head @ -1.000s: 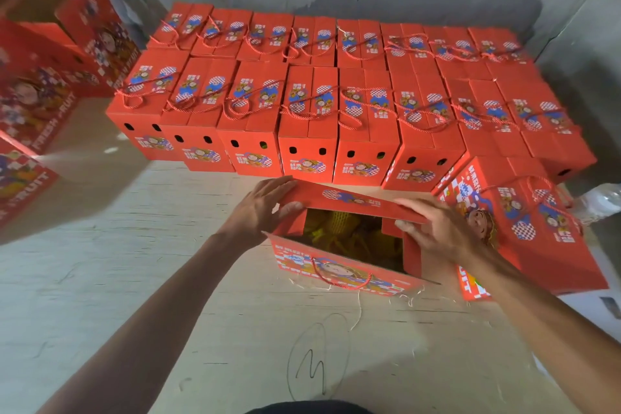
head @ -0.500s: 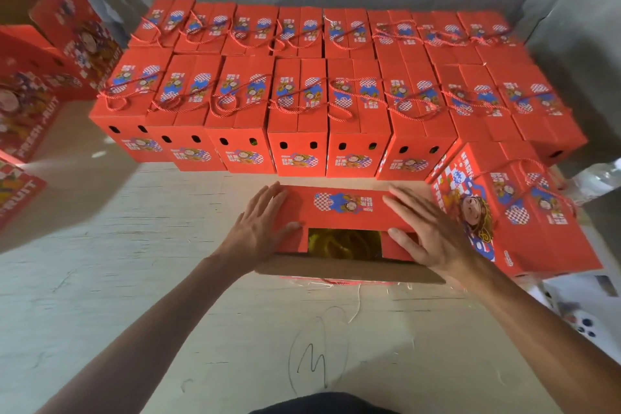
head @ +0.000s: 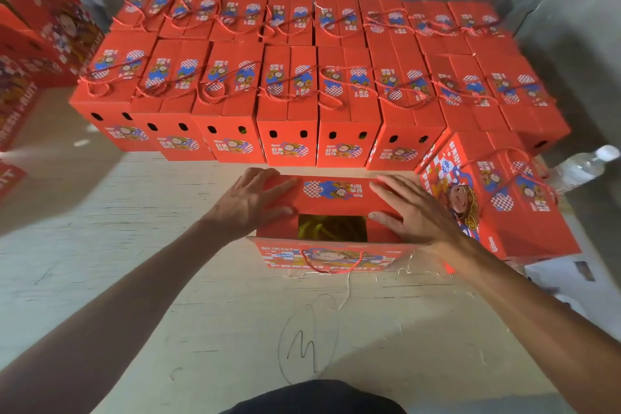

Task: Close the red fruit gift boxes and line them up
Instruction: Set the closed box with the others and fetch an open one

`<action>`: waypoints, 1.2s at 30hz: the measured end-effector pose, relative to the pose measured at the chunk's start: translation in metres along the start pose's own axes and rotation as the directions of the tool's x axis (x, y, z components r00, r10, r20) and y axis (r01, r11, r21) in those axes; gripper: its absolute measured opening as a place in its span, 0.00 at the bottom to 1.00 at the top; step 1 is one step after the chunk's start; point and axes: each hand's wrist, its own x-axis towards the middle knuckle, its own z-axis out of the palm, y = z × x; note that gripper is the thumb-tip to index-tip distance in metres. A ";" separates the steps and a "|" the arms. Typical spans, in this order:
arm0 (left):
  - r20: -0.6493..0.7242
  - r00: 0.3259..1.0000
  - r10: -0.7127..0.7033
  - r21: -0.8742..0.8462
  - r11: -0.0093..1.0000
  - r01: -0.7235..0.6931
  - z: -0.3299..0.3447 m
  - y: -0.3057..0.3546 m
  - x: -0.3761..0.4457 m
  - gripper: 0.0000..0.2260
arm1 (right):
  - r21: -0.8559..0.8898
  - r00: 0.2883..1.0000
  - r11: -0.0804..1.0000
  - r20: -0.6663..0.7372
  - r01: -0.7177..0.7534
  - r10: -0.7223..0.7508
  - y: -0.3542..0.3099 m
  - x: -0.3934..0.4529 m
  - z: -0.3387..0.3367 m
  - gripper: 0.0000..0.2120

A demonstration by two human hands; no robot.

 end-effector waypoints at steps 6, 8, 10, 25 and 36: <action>-0.005 0.999 -0.032 0.028 0.999 0.032 -0.003 0.005 0.004 0.28 | -0.034 0.991 0.999 -0.131 0.011 -0.015 -0.006 0.007 -0.002 0.25; 0.010 0.999 -0.037 0.008 0.999 0.036 -0.006 0.004 0.004 0.28 | -0.033 0.994 0.999 -0.105 -0.002 -0.002 -0.007 0.006 -0.003 0.26; 0.031 0.999 -0.029 -0.016 0.999 0.030 -0.010 0.002 0.006 0.29 | -0.036 0.996 0.999 -0.085 0.001 -0.004 -0.008 0.004 -0.003 0.28; 0.163 0.986 0.014 0.304 0.951 -0.064 0.001 0.016 0.026 0.35 | 0.074 0.992 0.996 0.110 0.050 -0.058 0.002 0.001 0.007 0.24; 0.173 0.985 -0.012 0.146 0.989 -0.013 0.007 0.026 0.025 0.34 | 0.265 0.997 0.963 0.079 -0.045 0.025 -0.006 0.005 0.005 0.18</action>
